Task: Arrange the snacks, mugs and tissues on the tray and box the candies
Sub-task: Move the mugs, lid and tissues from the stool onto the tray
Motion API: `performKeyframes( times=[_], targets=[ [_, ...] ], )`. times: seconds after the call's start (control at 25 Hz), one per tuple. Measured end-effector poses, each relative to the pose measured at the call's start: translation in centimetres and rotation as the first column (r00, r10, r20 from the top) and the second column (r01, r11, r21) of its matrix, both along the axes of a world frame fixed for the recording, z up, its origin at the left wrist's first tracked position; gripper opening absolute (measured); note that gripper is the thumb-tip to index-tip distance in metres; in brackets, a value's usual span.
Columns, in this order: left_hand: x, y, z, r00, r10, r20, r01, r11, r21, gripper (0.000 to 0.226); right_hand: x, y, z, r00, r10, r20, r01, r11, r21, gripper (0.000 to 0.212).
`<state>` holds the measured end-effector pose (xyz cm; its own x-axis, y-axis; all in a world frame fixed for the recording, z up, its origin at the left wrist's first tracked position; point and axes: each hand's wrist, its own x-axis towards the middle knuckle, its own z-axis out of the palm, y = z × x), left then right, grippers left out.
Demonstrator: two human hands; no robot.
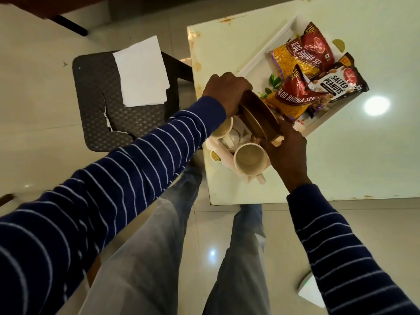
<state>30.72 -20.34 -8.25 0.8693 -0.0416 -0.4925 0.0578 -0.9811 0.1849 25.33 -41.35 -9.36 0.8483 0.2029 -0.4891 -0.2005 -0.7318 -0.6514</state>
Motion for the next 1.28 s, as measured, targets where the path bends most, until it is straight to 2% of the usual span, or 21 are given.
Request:
performKeyframes(
  times=[0.4, 0.52, 0.64, 0.76, 0.84, 0.92, 1.04, 1.12, 1.28],
  targets=[
    [0.9, -0.8, -0.9, 0.998, 0.053, -0.038, -0.056, 0.996, -0.065, 0.052, 0.8, -0.5, -1.8, 0.998, -0.009, 0.06, 0.016, 0.994, -0.111, 0.059],
    [1.3, -1.1, -0.9, 0.997, 0.051, -0.064, -0.056, 0.994, -0.09, 0.056, 1.1, -0.7, -1.9, 0.998, -0.028, 0.062, 0.035, 0.992, -0.119, 0.056],
    [1.1, -1.1, -0.1, 0.997, 0.03, -0.07, -0.039, 0.991, -0.13, 0.066, 1.0, -0.9, -1.6, 0.997, -0.025, 0.073, 0.034, 0.992, -0.12, 0.061],
    [-0.3, 0.8, 1.7, 0.989, 0.137, -0.049, -0.145, 0.948, -0.283, 0.078, 0.2, -1.0, 0.1, 0.98, -0.095, 0.174, 0.116, 0.986, -0.117, 0.066],
    [-1.8, 3.0, 2.9, 0.965, 0.263, 0.008, -0.241, 0.895, -0.376, 0.069, -0.7, -0.5, 1.6, 0.946, -0.186, 0.264, 0.215, 0.973, -0.085, 0.061],
    [-3.7, 6.4, 3.9, 0.884, 0.46, 0.083, -0.376, 0.805, -0.459, 0.056, -0.9, 1.4, 2.9, 0.925, -0.224, 0.308, 0.233, 0.972, 0.007, 0.052],
    [-6.5, 12.5, 4.3, 0.648, 0.748, 0.144, -0.598, 0.617, -0.512, 0.039, 0.0, 6.8, 4.7, 0.943, -0.162, 0.289, 0.124, 0.982, 0.144, 0.042],
    [-8.3, 16.6, 3.5, 0.503, 0.848, 0.166, -0.707, 0.514, -0.485, 0.035, 0.8, 11.3, 5.3, 0.959, -0.067, 0.277, 0.021, 0.986, 0.166, 0.036],
    [-10.6, 22.7, 1.1, 0.225, 0.974, 0.039, -0.89, 0.222, -0.397, 0.05, 1.4, 19.7, 5.1, 0.98, 0.046, 0.193, -0.09, 0.97, 0.227, 0.027]
  ],
)
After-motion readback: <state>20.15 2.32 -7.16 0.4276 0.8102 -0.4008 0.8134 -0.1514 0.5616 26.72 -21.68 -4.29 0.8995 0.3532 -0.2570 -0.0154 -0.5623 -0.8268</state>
